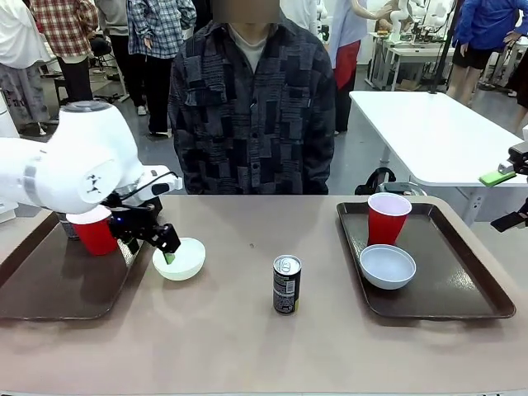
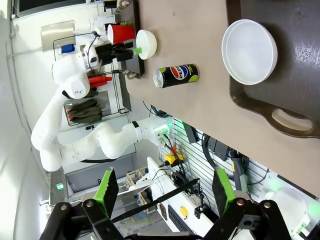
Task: Prepare tableware on both trays.
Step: Pick up a Picnic Bowl from the table and place it on a Handle tray.
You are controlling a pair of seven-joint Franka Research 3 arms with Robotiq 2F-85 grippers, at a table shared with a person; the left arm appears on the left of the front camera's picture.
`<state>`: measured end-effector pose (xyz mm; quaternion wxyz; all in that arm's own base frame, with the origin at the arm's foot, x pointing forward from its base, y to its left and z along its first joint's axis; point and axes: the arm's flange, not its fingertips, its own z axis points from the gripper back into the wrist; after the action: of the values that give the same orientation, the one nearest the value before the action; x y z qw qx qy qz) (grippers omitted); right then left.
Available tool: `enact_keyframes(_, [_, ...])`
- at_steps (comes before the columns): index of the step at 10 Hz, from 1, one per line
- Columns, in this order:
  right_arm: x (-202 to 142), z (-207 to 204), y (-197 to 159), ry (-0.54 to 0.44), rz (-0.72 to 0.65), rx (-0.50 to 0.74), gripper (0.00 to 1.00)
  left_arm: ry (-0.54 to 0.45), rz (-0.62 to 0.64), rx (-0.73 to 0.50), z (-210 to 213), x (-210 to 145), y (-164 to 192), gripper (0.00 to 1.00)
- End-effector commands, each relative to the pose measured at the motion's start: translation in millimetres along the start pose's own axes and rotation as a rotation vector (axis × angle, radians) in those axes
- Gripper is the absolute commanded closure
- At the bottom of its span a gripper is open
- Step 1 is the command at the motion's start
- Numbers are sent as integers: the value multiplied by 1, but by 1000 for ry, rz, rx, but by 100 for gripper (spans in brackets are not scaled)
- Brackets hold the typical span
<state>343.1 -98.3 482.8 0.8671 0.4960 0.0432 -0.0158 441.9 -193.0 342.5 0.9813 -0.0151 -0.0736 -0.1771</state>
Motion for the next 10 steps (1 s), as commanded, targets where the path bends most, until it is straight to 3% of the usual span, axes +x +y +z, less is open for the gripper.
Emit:
enact_keyframes(1, [2,-1,0,1,4,1,1,-13,55,68,-17,24,-9,0])
enact_keyframes(2, [2,-1,0,1,4,1,1,-24,70,70,-23,30,-9,0])
enact_keyframes(3, [2,-1,0,1,4,1,1,-16,78,73,-27,32,-10,52])
enact_keyframes(4, [2,-1,0,1,4,1,1,-11,80,67,-27,35,-9,53])
enact_keyframes(5, [2,-1,0,1,4,1,1,-20,89,62,-26,36,-9,100])
enact_keyframes(7, [2,-1,0,1,4,1,1,-23,92,59,-24,35,-9,100])
enact_keyframes(8, [2,-1,0,1,4,1,1,-22,92,56,-24,34,-8,78])
enact_keyframes(10, [2,-1,0,1,4,1,1,-21,92,45,-19,32,-7,100])
